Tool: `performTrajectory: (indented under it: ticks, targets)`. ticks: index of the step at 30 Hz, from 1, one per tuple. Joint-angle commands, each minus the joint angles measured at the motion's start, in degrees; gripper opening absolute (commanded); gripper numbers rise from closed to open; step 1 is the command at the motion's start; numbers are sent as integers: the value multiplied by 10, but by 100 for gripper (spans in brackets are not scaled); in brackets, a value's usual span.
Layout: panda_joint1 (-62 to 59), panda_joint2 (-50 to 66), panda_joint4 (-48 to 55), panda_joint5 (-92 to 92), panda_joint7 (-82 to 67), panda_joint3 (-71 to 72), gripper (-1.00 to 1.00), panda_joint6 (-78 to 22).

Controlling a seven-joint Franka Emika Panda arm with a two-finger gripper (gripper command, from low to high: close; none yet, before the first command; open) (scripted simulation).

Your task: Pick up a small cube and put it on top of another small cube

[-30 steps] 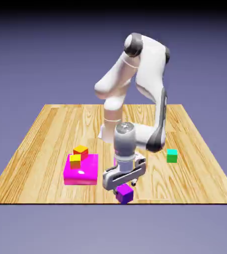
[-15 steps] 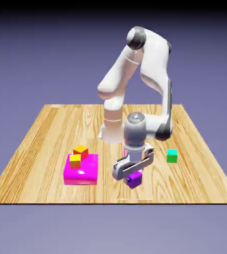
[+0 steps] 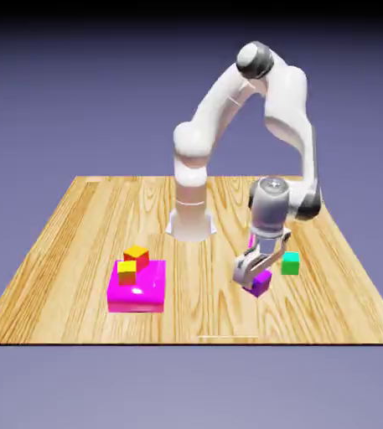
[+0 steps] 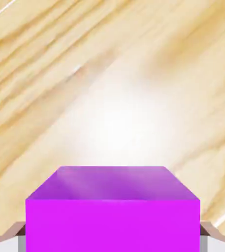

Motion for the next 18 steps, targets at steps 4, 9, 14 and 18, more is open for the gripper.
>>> performTrajectory:
  ticks: [4,9,14,18]
  targets:
    - [83,-15,-19,20,-3,-38,-100,-17]
    - [187,-33,-44,44,-7,-86,-100,-37]
    - [291,-52,-68,68,-10,-134,-100,-57]
    - [374,-67,-87,88,-13,-172,-100,-73]
